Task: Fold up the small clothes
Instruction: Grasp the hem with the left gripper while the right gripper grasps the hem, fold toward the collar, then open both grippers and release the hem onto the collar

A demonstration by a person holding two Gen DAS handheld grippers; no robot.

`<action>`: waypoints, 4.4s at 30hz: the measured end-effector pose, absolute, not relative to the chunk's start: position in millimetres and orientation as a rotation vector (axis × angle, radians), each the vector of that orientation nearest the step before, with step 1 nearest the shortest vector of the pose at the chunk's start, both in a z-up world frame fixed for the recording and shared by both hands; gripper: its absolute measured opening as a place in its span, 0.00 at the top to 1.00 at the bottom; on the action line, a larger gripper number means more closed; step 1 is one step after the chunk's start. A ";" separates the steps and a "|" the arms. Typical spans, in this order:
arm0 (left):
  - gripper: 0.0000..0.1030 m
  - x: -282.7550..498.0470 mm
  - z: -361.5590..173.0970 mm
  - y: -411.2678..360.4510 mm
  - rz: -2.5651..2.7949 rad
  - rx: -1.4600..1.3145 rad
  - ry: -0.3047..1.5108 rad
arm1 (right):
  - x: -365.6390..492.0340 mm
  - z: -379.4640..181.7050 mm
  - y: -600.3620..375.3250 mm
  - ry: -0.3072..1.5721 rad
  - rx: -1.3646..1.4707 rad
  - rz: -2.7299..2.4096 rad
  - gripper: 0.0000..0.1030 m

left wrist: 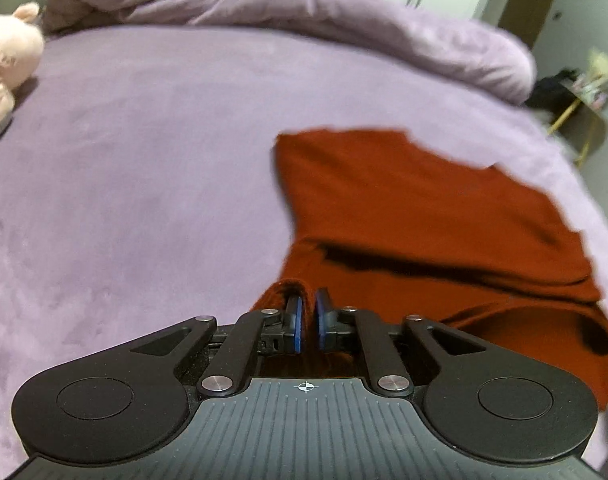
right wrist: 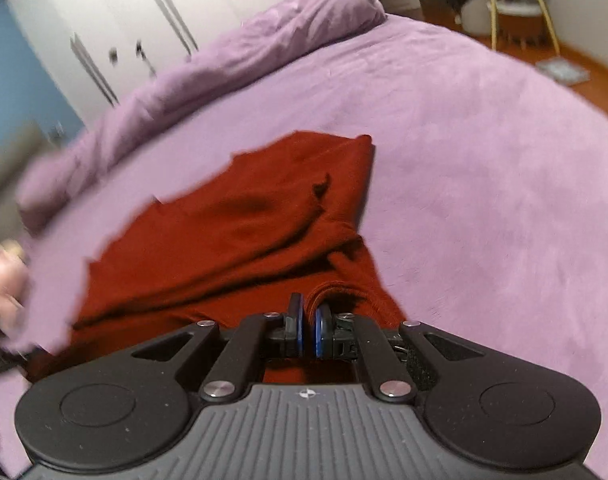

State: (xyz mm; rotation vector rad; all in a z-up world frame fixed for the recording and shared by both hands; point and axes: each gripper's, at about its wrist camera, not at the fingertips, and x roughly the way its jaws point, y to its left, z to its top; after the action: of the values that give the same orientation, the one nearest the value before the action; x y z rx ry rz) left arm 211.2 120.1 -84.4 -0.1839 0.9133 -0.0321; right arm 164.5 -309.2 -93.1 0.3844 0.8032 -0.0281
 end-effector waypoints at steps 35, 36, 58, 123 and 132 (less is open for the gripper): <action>0.72 244.9 -106.6 102.6 -0.260 -0.061 0.972 | 177.8 -115.2 -312.1 0.847 0.187 0.083 0.86; 0.77 244.9 -105.7 102.6 -0.260 -0.068 0.973 | 177.1 -114.9 -309.8 0.846 0.180 0.089 0.90; 0.90 315.0 -88.7 111.9 -0.173 -0.128 0.887 | 267.5 -100.2 -314.5 0.773 0.214 0.060 0.91; 0.42 338.1 -120.1 127.2 0.217 -0.038 0.795 | 289.2 -104.2 -307.9 0.610 0.054 -0.217 0.82; 0.43 240.3 -124.1 178.8 -0.052 -0.595 0.937 | 192.0 -95.5 -238.8 0.611 0.260 0.032 0.79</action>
State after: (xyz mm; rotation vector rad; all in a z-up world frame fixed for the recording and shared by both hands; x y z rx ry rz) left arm 240.3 178.8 -124.1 -0.5946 0.9370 -0.0524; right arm 192.0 -238.8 -95.5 0.2597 0.6109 0.0320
